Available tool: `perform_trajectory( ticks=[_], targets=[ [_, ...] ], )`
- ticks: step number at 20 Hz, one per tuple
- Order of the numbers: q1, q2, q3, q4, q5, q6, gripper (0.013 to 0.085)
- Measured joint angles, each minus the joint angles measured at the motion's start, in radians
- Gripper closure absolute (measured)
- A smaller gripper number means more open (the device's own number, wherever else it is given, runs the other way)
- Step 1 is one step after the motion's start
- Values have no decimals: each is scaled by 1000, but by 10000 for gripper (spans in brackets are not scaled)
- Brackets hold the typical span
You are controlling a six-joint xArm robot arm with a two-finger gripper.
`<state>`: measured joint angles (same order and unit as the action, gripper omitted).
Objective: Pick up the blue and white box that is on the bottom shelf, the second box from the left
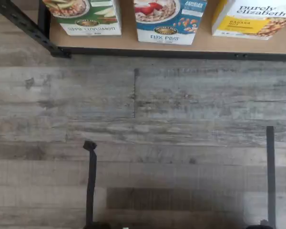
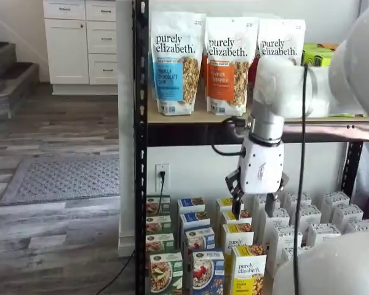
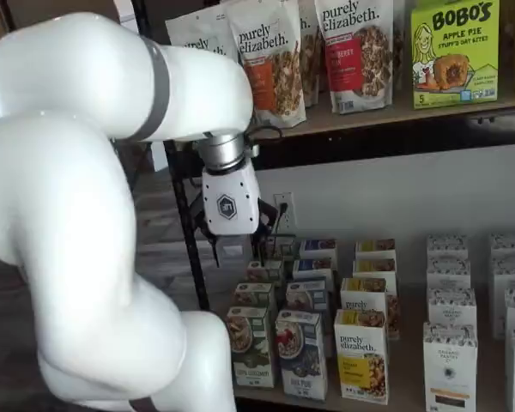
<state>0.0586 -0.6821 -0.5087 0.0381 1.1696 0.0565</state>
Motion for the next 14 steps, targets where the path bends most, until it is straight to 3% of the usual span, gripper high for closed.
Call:
perform_trajectory(
  ticks=[9,14],
  targets=[
    [39,164,54,10,-243,24,130],
    [53,263,83,30,-421,17,130]
  ],
)
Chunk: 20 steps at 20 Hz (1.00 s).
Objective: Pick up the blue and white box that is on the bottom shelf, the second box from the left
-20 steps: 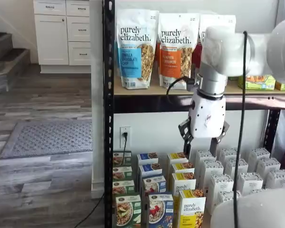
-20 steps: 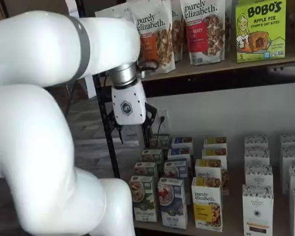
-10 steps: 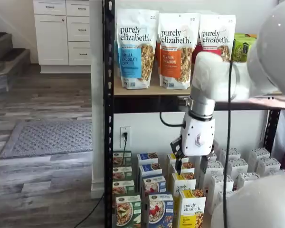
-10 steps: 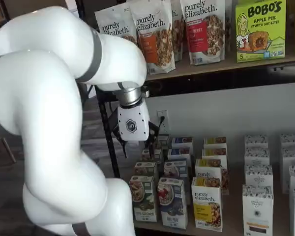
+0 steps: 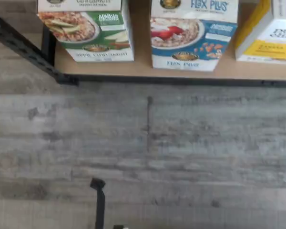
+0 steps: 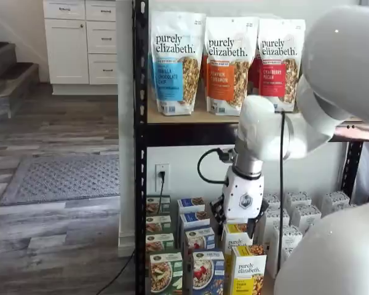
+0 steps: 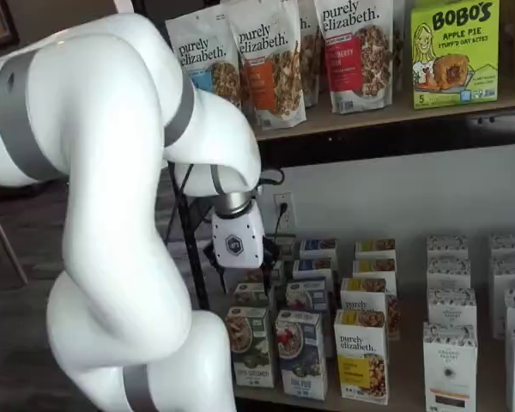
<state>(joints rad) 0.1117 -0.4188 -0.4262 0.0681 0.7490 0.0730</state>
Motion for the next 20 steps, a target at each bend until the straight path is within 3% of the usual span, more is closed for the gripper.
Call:
perform_trajectory(
  ticks=[7,12,20],
  targets=[
    [27,131,6,-37,-164,49,130],
    [44,225,-4,-16,-266,44,130],
    [34,354,-50,-40,-367,53,130]
  ],
)
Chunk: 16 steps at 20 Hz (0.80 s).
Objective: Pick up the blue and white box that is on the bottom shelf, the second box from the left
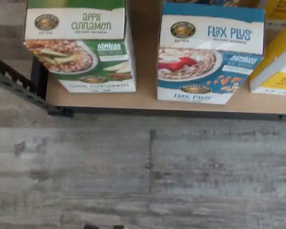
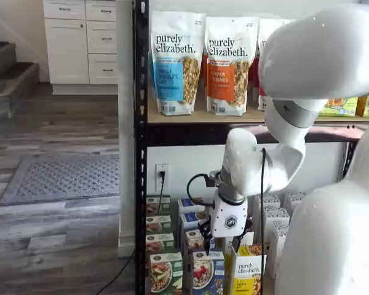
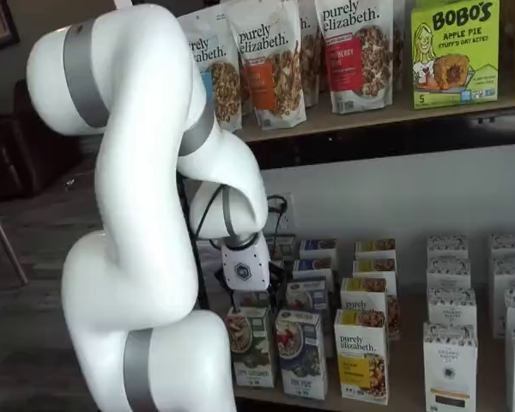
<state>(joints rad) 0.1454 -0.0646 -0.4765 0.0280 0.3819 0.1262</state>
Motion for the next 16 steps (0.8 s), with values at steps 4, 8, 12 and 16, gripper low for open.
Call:
perform_trajectory(
  ticks=[4,8,12,16],
  targets=[
    [-23,61,-33,-30,-41,4,130],
    [-34,110,-60,2,-79,-38,130],
    [-36,161,-88,21,-105,-60,130],
    [-40,226,-116,-22,-145,-23,130]
  ],
)
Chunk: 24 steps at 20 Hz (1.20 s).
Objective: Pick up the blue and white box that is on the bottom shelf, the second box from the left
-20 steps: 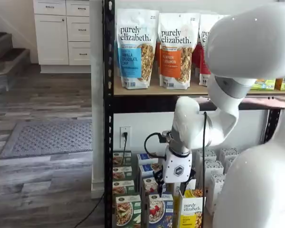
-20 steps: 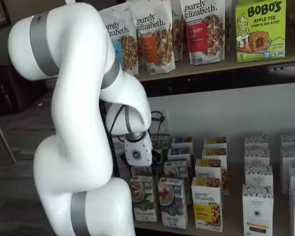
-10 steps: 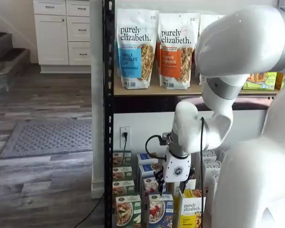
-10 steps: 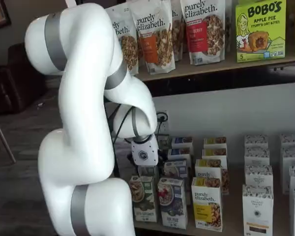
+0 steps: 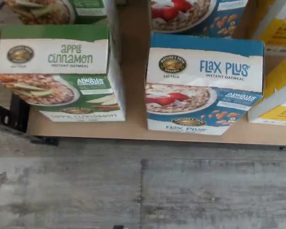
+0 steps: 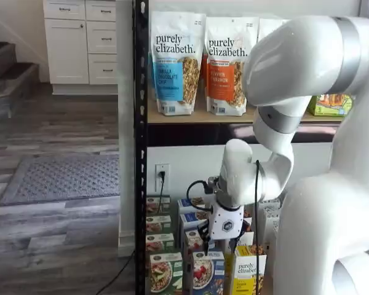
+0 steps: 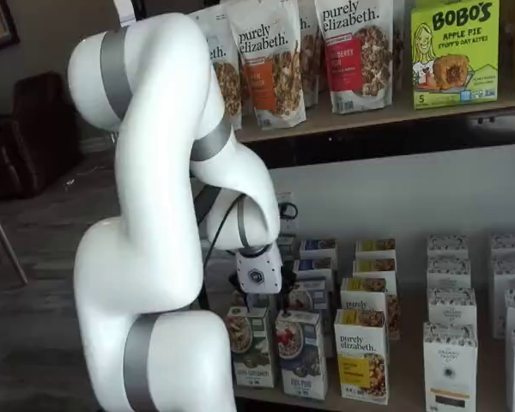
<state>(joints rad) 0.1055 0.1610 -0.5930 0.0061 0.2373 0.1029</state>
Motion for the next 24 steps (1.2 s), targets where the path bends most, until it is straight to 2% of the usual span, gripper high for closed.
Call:
perform_trajectory(
  ticks=[3,4,9,11,13,17,19,22,24],
  targets=[
    [-8,63,-27,-70,-48,61,130],
    [-8,80,-35,-79,-60,68,130],
    [-10,162,-81,-90,-112,76,130],
    [-10,190,-102,-85,-120,72,130],
    [-15,214,-123,-107,-122,89,130],
    [-19,256,-161,-104,-127,82,130],
    [-26,279,-181,-126,-131,97,130],
    [-38,308,-211,-182,-133,141,130],
    [-41,328,-231,-190,-132,145,130]
  ],
)
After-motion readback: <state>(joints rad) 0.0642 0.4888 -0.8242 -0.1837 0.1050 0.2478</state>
